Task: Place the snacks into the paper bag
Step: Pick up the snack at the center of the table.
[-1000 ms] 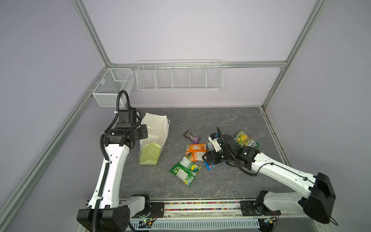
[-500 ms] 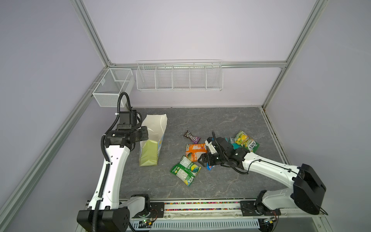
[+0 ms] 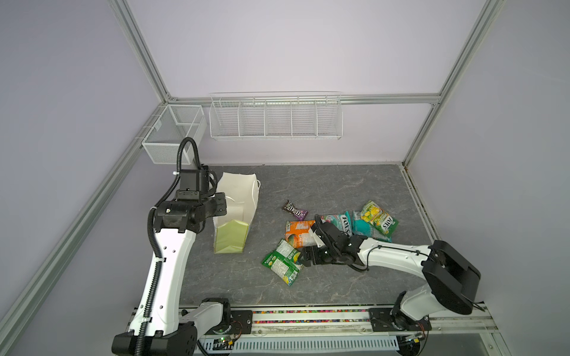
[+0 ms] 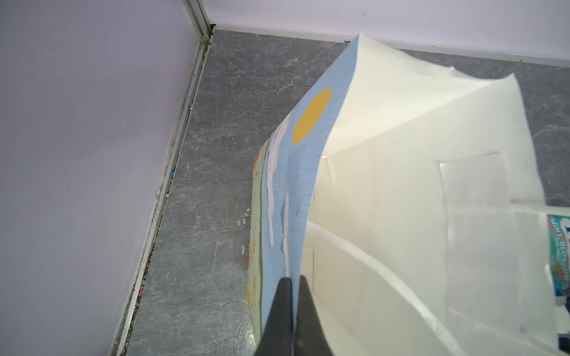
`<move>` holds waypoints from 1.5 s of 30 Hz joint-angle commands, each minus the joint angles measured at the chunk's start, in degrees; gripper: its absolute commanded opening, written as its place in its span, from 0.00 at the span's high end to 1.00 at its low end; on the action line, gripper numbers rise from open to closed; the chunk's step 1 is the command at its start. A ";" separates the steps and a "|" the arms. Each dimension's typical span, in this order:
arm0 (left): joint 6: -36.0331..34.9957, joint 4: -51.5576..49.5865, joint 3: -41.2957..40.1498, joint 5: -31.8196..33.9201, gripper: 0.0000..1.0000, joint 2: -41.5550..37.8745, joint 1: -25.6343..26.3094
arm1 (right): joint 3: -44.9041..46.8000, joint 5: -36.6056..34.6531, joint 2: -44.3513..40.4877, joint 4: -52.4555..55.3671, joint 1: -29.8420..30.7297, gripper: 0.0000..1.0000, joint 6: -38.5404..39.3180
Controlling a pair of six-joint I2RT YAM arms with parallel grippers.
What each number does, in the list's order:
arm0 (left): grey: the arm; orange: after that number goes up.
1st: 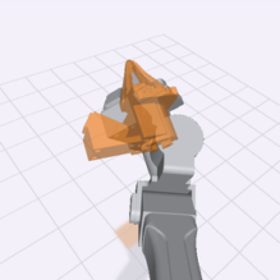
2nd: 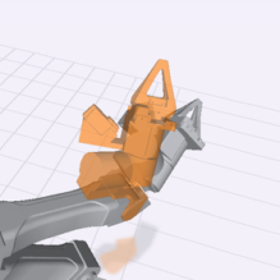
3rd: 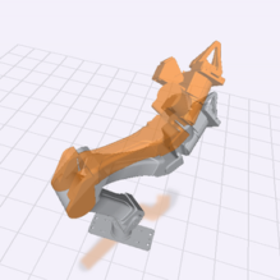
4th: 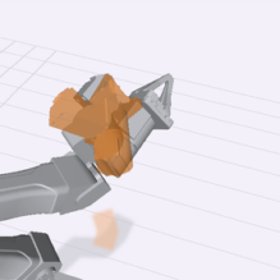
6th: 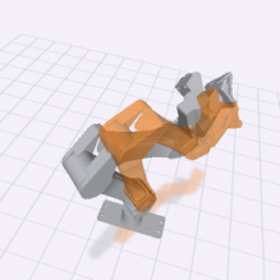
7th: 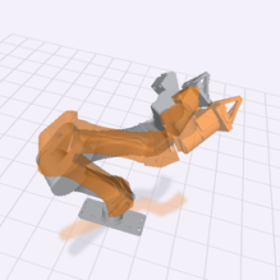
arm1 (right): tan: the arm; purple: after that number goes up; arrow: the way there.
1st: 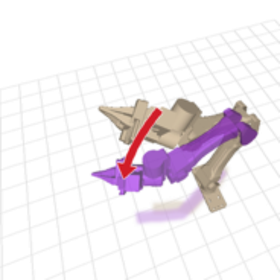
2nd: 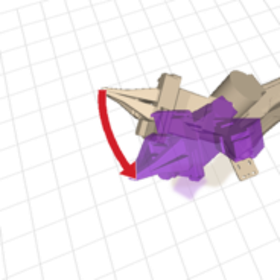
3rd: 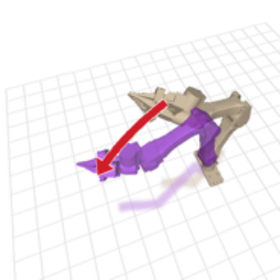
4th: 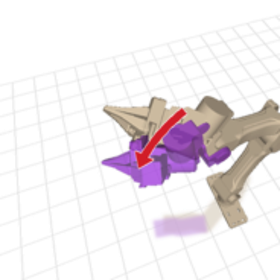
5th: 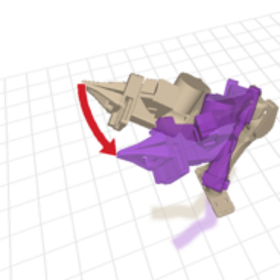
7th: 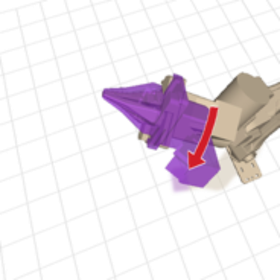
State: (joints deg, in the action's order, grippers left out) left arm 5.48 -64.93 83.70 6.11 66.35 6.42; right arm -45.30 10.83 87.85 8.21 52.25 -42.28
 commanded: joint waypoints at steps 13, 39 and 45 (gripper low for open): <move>0.24 -1.24 -2.45 -0.14 1.00 -0.74 0.44 | 1.45 -1.51 4.22 -6.64 3.47 0.02 -6.58; 1.36 -0.16 -2.91 -2.40 1.00 -2.09 0.48 | -0.84 -2.22 8.31 -10.40 5.16 0.51 -7.75; 2.24 0.94 -3.19 -3.47 1.00 -1.98 0.44 | -1.67 -2.61 6.68 -9.32 5.41 0.66 -6.20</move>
State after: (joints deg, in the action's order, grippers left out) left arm 6.66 -64.53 81.10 3.90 65.25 6.57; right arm -46.04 8.78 96.29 -2.50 57.17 -49.08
